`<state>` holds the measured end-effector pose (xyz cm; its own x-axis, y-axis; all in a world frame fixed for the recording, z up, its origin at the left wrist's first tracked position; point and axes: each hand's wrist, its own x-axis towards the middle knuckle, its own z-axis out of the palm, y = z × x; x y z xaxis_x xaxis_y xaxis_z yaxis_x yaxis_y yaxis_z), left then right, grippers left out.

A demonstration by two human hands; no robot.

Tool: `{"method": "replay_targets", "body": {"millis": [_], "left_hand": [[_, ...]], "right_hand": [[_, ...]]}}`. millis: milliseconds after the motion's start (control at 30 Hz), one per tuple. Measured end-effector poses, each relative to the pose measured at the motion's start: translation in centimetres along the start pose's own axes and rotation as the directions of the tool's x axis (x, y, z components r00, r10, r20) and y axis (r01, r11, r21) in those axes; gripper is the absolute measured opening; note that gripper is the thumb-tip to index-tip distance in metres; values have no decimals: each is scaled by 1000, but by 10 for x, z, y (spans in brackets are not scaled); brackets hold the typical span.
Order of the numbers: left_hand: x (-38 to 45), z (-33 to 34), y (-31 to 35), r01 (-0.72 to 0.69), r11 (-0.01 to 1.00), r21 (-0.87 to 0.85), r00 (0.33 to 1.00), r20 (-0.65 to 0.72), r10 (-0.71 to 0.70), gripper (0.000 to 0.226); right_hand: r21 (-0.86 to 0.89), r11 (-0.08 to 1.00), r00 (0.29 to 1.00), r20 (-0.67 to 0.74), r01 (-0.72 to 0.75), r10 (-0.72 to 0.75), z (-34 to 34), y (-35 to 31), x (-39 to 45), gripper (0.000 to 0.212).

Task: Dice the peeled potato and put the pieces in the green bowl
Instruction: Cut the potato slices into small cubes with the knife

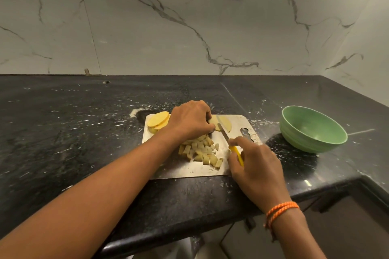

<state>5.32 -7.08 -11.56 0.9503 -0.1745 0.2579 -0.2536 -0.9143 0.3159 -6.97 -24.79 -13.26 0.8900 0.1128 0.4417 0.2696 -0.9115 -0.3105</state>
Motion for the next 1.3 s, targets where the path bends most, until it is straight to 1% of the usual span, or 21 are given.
{"method": "replay_targets", "body": {"millis": [67, 167, 333, 400, 500, 567, 667, 833, 933, 1033, 1167, 1233, 1300], "left_hand": [[0, 1, 0, 0, 1000, -1, 1000, 7, 0, 30], [1, 1, -1, 3, 1000, -2, 1000, 10, -2, 32], [3, 0, -3, 20, 1000, -11, 1000, 14, -20, 35], [3, -1, -4, 25, 1000, -14, 1000, 14, -25, 35], [4, -1, -4, 24, 1000, -8, 1000, 11, -24, 34], [4, 0, -4, 24, 1000, -8, 1000, 5, -23, 33], [3, 0, -4, 19, 1000, -4, 1000, -4, -19, 32], [2, 1, -4, 15, 1000, 1, 1000, -10, -15, 28], [3, 1, -3, 13, 1000, -7, 1000, -13, -13, 27], [3, 1, -3, 12, 1000, -3, 1000, -14, -12, 29], [3, 2, -3, 14, 1000, -2, 1000, -13, -14, 29], [3, 2, -4, 17, 1000, -8, 1000, -11, -17, 30], [3, 1, -4, 22, 1000, -17, 1000, -9, -22, 32]], "right_hand": [[-18, 1000, 1000, -13, -24, 23, -5, 4, -10, 27], [13, 999, 999, -25, -38, 38, -8, 8, -13, 29], [65, 997, 992, -120, -41, 49, 6, 1, 14, 31], [72, 997, 993, -107, -33, 40, 16, -3, 30, 29], [33, 999, 998, -54, -20, 22, 26, -8, 48, 26], [18, 1000, 999, -42, -22, 23, 30, -8, 55, 27], [0, 1000, 999, -38, -13, 13, 30, -8, 56, 25], [-29, 999, 1000, 22, 15, -14, 23, -13, 47, 27], [-11, 999, 999, 23, 36, -36, 13, -10, 28, 31], [11, 1000, 999, 34, 24, -24, 2, -5, 4, 30], [13, 999, 999, 0, -35, 35, -12, 8, -17, 25], [53, 997, 999, -7, -49, 50, -15, 12, -21, 26], [86, 995, 998, -48, -47, 51, -15, 13, -17, 29]]}}
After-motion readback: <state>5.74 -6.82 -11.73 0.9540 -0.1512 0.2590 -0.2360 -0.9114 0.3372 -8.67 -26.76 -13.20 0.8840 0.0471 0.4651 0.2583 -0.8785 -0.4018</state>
